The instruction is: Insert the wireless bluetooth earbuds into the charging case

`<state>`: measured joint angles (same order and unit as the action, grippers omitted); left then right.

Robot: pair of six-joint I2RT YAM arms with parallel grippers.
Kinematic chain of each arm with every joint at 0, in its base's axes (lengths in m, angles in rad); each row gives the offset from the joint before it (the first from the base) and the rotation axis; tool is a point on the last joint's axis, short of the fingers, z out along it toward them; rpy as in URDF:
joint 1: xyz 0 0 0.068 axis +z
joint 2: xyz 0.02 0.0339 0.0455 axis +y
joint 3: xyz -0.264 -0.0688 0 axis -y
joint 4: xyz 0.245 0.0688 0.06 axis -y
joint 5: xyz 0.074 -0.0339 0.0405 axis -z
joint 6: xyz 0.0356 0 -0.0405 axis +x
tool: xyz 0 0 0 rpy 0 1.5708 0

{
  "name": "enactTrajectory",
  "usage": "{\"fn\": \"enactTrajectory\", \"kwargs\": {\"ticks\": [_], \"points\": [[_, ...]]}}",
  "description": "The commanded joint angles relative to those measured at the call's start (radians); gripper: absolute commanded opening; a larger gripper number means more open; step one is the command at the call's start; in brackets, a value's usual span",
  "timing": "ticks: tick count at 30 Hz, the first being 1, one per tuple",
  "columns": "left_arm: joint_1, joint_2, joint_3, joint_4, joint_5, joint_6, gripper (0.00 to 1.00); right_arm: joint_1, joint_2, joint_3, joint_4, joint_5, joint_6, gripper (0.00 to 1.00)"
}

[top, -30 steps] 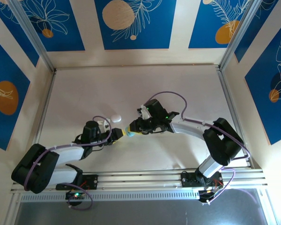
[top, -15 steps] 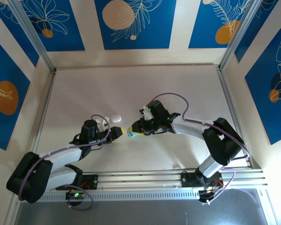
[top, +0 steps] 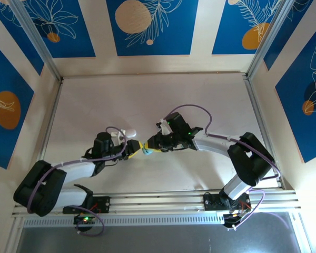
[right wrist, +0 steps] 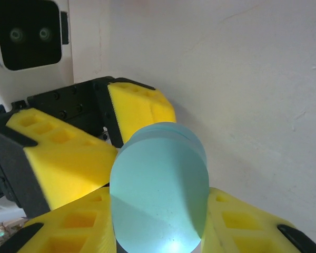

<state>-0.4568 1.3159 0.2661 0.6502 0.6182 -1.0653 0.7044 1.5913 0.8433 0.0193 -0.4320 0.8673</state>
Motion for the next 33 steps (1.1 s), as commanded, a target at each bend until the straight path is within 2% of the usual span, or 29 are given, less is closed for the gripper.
{"fn": "enactTrajectory", "kwargs": {"ticks": [1, 15, 33], "points": [[-0.006, 0.025, 0.007, 0.09, 0.031, -0.017, 0.65, -0.003, -0.031, -0.018, 0.019, -0.04, 0.012, 0.23], [-0.006, 0.117, -0.004, 0.03, -0.018, 0.069, 0.57, -0.019, -0.005, -0.028, 0.05, -0.055, 0.023, 0.23], [-0.022, 0.158, 0.042, -0.112, -0.062, 0.178, 0.48, -0.031, 0.196, -0.021, 0.185, -0.108, 0.06, 0.23]]}}
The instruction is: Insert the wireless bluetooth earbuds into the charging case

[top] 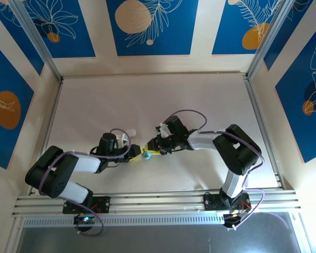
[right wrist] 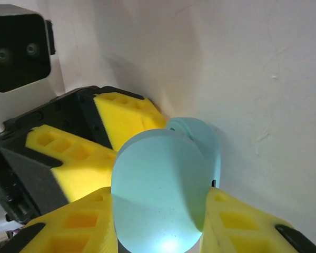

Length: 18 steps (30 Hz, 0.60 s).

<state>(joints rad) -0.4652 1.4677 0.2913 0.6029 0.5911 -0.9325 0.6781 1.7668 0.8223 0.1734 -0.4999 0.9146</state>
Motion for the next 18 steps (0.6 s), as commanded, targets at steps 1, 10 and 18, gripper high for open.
{"fn": "enactTrajectory", "kwargs": {"ticks": [1, 10, 18], "points": [[-0.016, 0.005, 0.021, -0.075, -0.038, 0.05, 0.47, -0.006, 0.029, 0.001, 0.038, -0.044, 0.014, 0.23], [-0.03, -0.025, 0.052, -0.143, -0.047, 0.073, 0.29, -0.005, 0.069, 0.001, 0.081, -0.064, 0.038, 0.25], [-0.036, -0.099, 0.075, -0.258, -0.074, 0.102, 0.26, -0.004, 0.07, -0.002, 0.083, -0.066, 0.036, 0.25]]}}
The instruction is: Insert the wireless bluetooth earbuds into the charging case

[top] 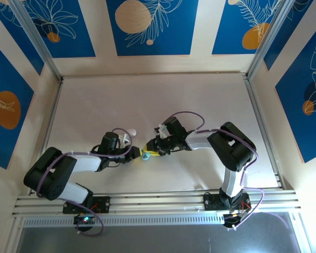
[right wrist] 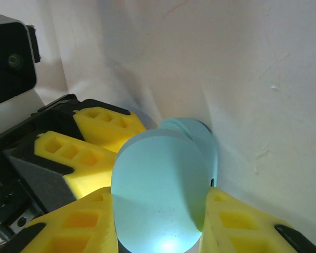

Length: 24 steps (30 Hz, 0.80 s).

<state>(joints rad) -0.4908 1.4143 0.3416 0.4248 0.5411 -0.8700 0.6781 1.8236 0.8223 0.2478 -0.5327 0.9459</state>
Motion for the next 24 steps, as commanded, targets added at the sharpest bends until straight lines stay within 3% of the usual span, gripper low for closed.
{"fn": "enactTrajectory", "kwargs": {"ticks": [1, 4, 9, 14, 24], "points": [[-0.011, -0.067, 0.027, -0.111, -0.038, 0.048, 0.27, -0.004, 0.013, 0.0, 0.006, -0.032, 0.003, 0.25], [-0.011, -0.138, 0.031, -0.187, -0.07, 0.064, 0.28, -0.003, 0.007, -0.001, 0.003, -0.03, 0.0, 0.25], [-0.011, -0.188, 0.049, -0.226, -0.066, 0.062, 0.18, -0.003, 0.005, -0.003, 0.006, -0.031, 0.001, 0.25], [-0.011, -0.118, 0.047, -0.118, -0.01, 0.02, 0.11, -0.003, 0.013, -0.005, 0.024, -0.036, 0.012, 0.25], [-0.024, 0.014, 0.048, 0.061, 0.037, -0.049, 0.1, 0.002, 0.018, -0.015, 0.054, -0.042, 0.029, 0.25]]}}
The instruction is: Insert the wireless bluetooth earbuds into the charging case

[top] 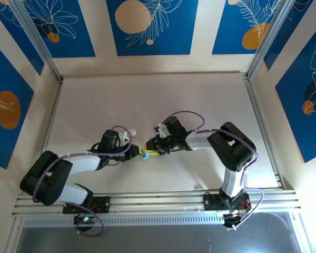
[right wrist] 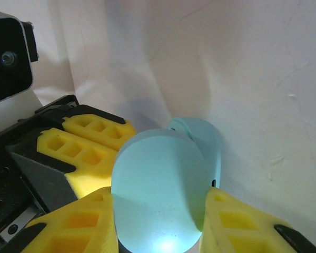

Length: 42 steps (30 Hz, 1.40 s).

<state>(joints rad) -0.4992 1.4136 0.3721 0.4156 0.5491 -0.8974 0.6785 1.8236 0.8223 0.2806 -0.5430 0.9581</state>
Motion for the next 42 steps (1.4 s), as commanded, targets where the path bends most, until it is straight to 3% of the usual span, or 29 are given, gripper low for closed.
{"fn": "enactTrajectory", "kwargs": {"ticks": [1, 9, 17, 24, 42], "points": [[-0.018, 0.023, 0.022, 0.074, 0.027, -0.021, 0.11, 0.003, 0.021, -0.016, 0.027, -0.033, 0.02, 0.25], [-0.028, 0.114, 0.033, 0.143, 0.028, -0.038, 0.12, 0.013, 0.052, -0.019, 0.066, -0.042, 0.042, 0.3], [-0.044, 0.139, 0.041, 0.141, 0.017, -0.035, 0.12, 0.013, 0.015, -0.039, 0.023, -0.011, 0.026, 0.58], [-0.061, 0.13, 0.061, 0.097, 0.002, -0.02, 0.13, 0.008, -0.018, -0.051, -0.002, 0.016, 0.018, 0.71], [-0.128, 0.084, 0.192, -0.194, -0.09, 0.09, 0.25, -0.008, -0.182, -0.11, -0.136, 0.143, -0.032, 0.75]]}}
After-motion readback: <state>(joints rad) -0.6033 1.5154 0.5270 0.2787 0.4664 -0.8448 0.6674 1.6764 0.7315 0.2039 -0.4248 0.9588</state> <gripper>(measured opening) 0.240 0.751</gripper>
